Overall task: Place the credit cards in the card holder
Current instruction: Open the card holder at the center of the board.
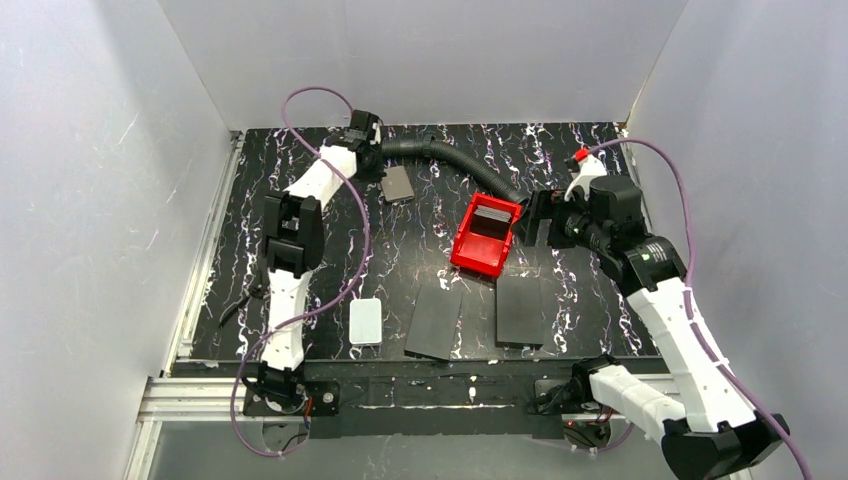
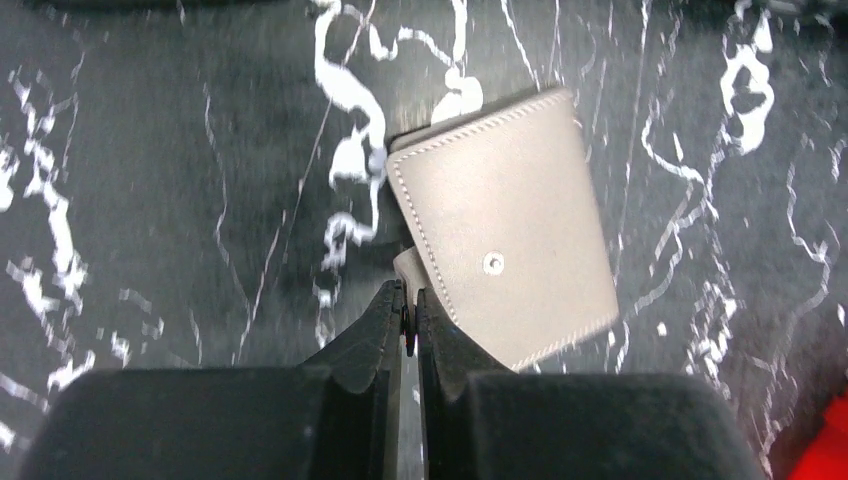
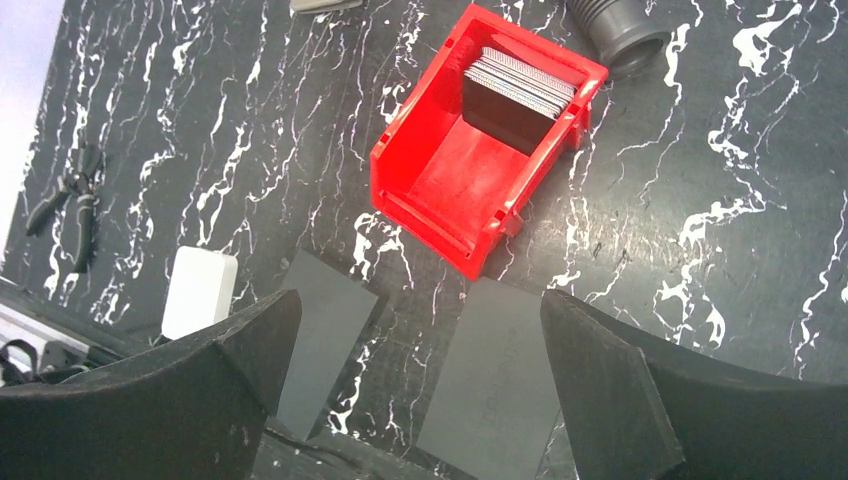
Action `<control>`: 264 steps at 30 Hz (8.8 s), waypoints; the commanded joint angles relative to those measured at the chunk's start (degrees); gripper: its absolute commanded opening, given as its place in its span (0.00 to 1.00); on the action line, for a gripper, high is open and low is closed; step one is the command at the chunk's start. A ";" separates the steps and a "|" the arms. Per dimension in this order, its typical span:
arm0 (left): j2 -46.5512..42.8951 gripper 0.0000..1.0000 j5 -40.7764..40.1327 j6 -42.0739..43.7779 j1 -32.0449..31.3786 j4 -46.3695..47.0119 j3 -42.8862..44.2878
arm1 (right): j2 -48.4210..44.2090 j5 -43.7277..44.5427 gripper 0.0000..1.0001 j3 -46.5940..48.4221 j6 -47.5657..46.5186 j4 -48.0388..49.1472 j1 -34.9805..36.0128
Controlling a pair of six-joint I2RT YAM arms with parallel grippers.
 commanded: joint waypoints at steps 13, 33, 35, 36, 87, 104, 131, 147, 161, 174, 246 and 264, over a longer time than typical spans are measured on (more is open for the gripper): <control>-38.88 0.00 10.19 -5.40 -0.36 3.12 -34.33 | 19.84 15.10 1.00 5.82 -0.49 10.94 24.52; -53.90 0.00 26.40 -21.07 7.75 18.83 -61.54 | 38.08 22.08 0.71 7.23 18.81 23.52 33.14; -54.52 0.00 28.40 -23.87 9.02 21.57 -64.87 | 39.10 21.08 0.67 6.57 19.79 25.67 32.89; -54.83 0.00 29.53 -25.41 9.65 23.27 -66.46 | 39.90 20.42 0.65 6.63 20.09 26.45 32.80; -53.14 0.00 15.46 -8.22 21.82 2.64 -68.67 | 64.00 -5.10 0.59 13.84 19.68 46.90 30.37; -53.70 0.00 15.78 -8.18 20.52 2.70 -69.41 | 65.98 -12.43 0.64 15.11 25.16 52.71 28.11; -55.70 0.00 13.48 -7.17 19.20 2.25 -69.04 | 70.22 -14.44 0.62 23.00 24.59 50.69 26.66; -55.95 0.00 13.09 -7.23 18.91 2.16 -69.00 | 70.35 -14.21 0.32 24.27 22.08 49.02 26.68; -55.85 0.00 14.19 -7.17 18.58 2.58 -69.13 | 71.78 -13.61 0.24 26.14 19.62 46.21 27.53; -53.22 0.06 22.27 -9.47 18.49 4.93 -68.01 | 68.47 -5.61 0.01 28.74 12.09 37.96 29.89; -36.67 0.27 17.97 -13.05 8.48 2.90 -62.15 | 65.90 5.71 0.46 23.86 8.09 25.94 28.87; -41.43 0.30 13.60 -9.77 4.78 -2.27 -57.31 | 65.17 -1.13 0.65 21.65 12.45 31.53 27.54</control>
